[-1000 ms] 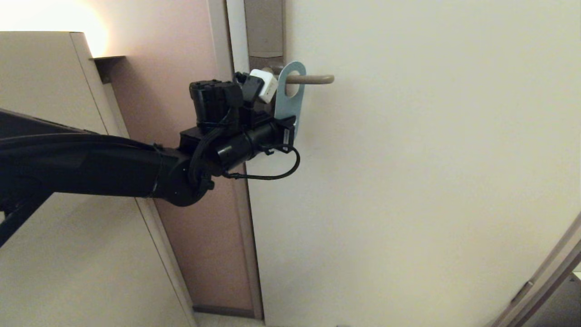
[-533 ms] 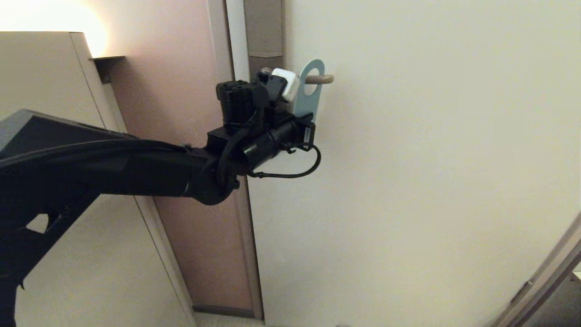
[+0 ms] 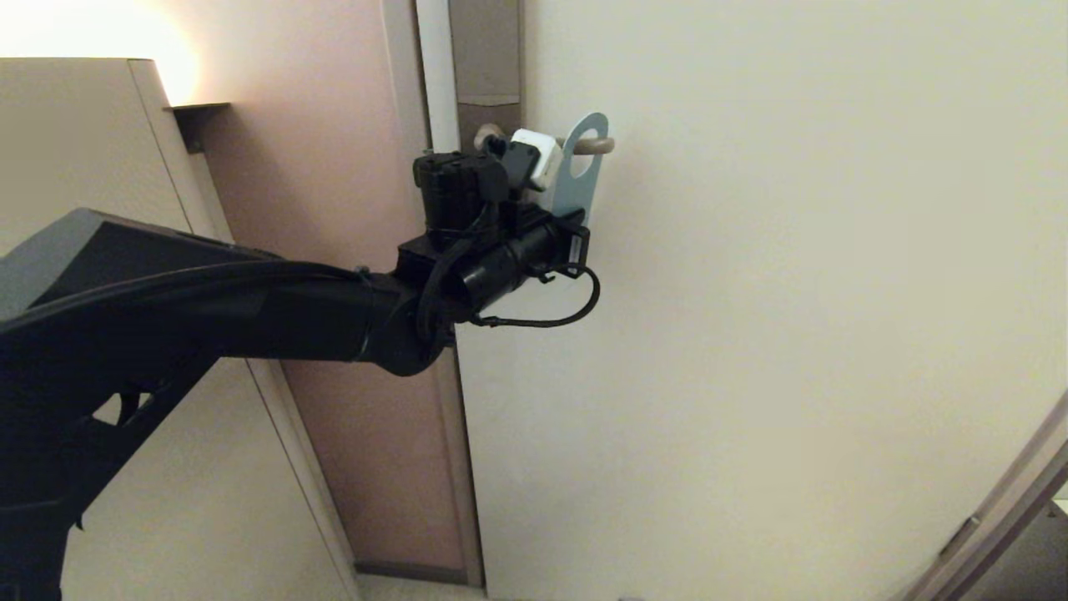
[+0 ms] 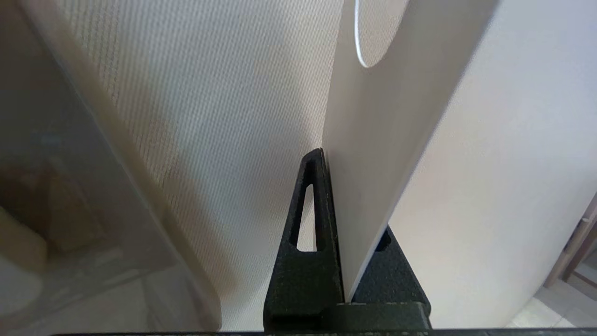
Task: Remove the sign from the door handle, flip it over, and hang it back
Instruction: Take down the sign
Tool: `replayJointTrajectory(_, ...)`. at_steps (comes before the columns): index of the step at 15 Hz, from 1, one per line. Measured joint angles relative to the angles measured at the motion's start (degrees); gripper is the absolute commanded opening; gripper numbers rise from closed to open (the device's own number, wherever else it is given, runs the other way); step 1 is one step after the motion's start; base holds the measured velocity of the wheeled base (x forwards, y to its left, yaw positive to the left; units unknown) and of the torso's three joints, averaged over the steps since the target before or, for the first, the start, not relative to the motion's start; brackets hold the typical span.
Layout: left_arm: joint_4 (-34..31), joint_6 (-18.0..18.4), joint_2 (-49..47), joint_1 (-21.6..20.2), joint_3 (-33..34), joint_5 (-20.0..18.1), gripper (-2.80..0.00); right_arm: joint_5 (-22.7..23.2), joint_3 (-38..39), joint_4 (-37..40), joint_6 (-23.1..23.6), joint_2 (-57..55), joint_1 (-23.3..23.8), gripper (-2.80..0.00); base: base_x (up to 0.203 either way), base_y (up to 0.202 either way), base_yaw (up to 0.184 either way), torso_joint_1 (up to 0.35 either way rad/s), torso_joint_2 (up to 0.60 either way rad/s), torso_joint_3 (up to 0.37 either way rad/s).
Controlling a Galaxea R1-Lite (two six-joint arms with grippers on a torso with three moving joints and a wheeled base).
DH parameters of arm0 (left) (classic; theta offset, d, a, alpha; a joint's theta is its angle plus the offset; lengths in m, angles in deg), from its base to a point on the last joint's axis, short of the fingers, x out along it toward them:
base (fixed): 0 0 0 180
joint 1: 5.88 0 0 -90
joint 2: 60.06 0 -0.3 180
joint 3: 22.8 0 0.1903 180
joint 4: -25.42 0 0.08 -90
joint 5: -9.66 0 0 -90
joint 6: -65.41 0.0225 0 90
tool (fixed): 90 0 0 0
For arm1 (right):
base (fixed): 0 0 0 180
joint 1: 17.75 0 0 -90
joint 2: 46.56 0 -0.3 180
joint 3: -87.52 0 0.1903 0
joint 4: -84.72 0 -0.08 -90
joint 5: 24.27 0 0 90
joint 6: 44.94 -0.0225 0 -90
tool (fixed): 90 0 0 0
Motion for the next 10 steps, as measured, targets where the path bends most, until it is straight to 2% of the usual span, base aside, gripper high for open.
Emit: replayJointTrajectory(10,-2.0,0.0,-1.7,1.8,-4.3,-0.2,-2.8,0.0,0.0,0.0,0.0,0.0,0.0,-2.8,0.0,0.0,0.0,0.0,0.0,0.0)
